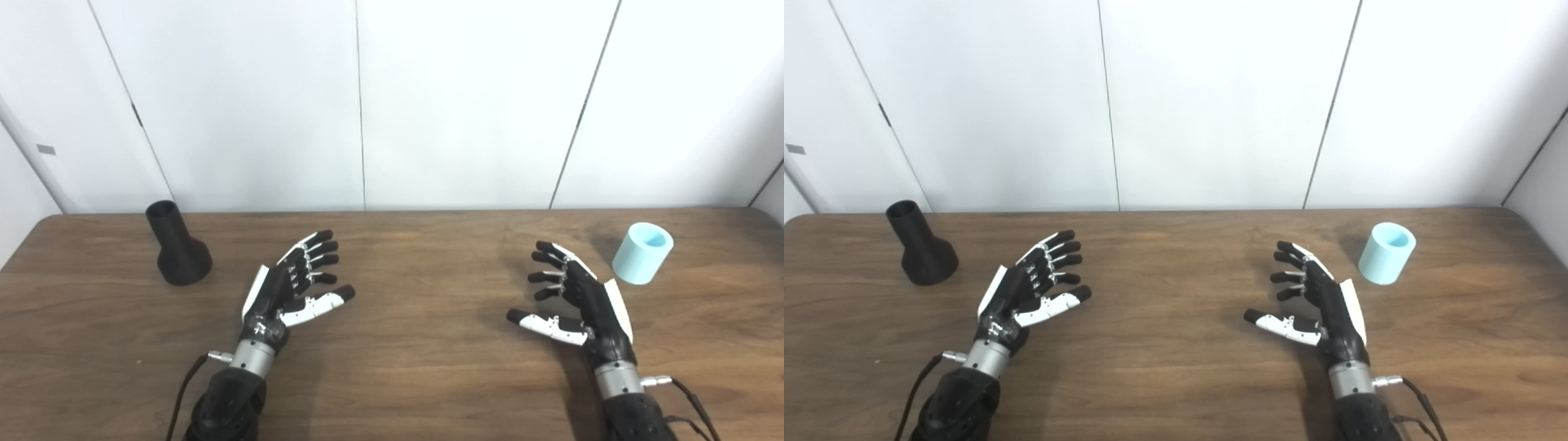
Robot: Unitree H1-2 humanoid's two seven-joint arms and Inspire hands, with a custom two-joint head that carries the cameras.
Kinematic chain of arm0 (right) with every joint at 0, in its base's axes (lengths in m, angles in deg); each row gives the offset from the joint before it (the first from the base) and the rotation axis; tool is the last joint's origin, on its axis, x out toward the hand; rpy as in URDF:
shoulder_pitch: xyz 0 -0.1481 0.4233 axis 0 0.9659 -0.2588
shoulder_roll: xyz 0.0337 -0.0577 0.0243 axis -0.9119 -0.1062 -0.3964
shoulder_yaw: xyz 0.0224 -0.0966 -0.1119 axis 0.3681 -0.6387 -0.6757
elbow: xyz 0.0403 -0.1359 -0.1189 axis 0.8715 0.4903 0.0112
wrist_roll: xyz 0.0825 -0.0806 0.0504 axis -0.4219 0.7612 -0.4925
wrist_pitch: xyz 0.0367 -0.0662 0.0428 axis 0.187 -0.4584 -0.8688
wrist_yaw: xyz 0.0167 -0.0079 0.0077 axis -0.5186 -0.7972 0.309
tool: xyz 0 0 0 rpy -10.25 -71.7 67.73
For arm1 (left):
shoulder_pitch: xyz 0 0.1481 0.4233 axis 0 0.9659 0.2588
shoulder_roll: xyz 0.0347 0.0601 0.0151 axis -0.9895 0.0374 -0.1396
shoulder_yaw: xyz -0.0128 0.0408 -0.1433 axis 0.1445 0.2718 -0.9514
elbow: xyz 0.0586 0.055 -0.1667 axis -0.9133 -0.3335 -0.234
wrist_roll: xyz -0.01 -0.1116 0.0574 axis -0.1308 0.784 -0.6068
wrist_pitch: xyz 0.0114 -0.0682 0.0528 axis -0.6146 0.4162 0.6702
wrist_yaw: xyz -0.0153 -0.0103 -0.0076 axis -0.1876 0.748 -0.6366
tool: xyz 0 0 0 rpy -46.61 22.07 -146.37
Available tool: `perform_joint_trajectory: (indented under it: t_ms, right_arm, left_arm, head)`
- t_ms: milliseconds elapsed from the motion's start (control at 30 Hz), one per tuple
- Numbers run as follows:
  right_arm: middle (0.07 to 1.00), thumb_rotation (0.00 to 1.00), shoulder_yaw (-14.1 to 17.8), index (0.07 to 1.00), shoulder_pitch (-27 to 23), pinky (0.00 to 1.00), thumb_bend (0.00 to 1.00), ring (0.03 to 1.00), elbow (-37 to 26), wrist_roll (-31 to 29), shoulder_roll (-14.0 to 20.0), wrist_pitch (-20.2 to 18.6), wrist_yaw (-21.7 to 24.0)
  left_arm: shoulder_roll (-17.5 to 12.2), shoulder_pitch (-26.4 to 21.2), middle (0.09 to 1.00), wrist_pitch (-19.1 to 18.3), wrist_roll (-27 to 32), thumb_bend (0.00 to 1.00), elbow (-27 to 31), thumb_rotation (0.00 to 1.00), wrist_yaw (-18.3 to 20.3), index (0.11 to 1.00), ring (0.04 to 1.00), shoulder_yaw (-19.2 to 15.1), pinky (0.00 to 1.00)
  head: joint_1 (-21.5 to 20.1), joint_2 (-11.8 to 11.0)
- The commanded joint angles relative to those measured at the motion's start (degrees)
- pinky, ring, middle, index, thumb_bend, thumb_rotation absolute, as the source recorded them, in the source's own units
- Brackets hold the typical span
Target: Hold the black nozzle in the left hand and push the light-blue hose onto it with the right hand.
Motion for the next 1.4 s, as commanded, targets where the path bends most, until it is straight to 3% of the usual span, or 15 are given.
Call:
perform_joint_trajectory:
  t_ms: [0,667,867,900,1033,1200,1367]
  right_arm:
    - [0.777,0.14,0.0,0.800,-0.9,0.50,0.74,0.651,-1.8,-0.3,0.1,1.0,0.0]
    - [0.777,0.14,-0.2,0.803,-0.9,0.50,0.73,0.650,-2.2,0.2,0.3,1.0,0.1]
    - [0.780,0.12,0.7,0.802,-0.9,0.49,0.71,0.646,-1.1,-2.0,1.0,2.3,0.9]
    - [0.783,0.10,0.9,0.805,-0.9,0.49,0.70,0.647,-0.7,-2.4,1.4,2.6,1.1]
    - [0.814,0.01,1.9,0.819,-0.9,0.52,0.66,0.686,0.1,-5.6,2.4,3.2,2.6]
    - [0.795,0.00,2.2,0.810,0.1,0.50,0.66,0.660,-6.5,-4.9,1.3,-4.5,2.1]
    - [0.754,0.05,1.7,0.779,0.5,0.47,0.66,0.616,-10.6,-3.1,0.5,-9.1,1.7]
  left_arm:
    - [-0.3,1.9,0.821,0.6,0.5,0.80,-2.0,0.12,0.1,0.843,0.789,-0.2,0.67]
    - [-0.4,2.0,0.818,0.5,0.6,0.81,-1.8,0.13,0.3,0.841,0.782,-0.2,0.66]
    - [0.6,1.9,0.820,0.7,0.2,0.80,-2.2,0.12,-0.2,0.836,0.785,0.2,0.65]
    - [1.0,1.8,0.821,0.8,-0.1,0.80,-2.4,0.12,-0.4,0.833,0.785,0.4,0.65]
    - [2.3,1.1,0.820,1.3,-0.7,0.81,-4.3,0.12,-1.0,0.825,0.785,1.0,0.67]
    - [3.5,0.4,0.812,2.1,-1.9,0.83,-6.1,0.14,-2.0,0.827,0.779,1.5,0.66]
    - [3.4,0.1,0.816,1.7,-2.0,0.83,-5.8,0.15,-2.7,0.830,0.779,1.1,0.65]
  head:
    - [0.1,0.0]
    - [0.0,0.1]
    - [9.3,-1.1]
    - [12.1,-1.7]
    - [16.1,-2.7]
    - [18.5,-3.6]
    - [18.6,-3.6]
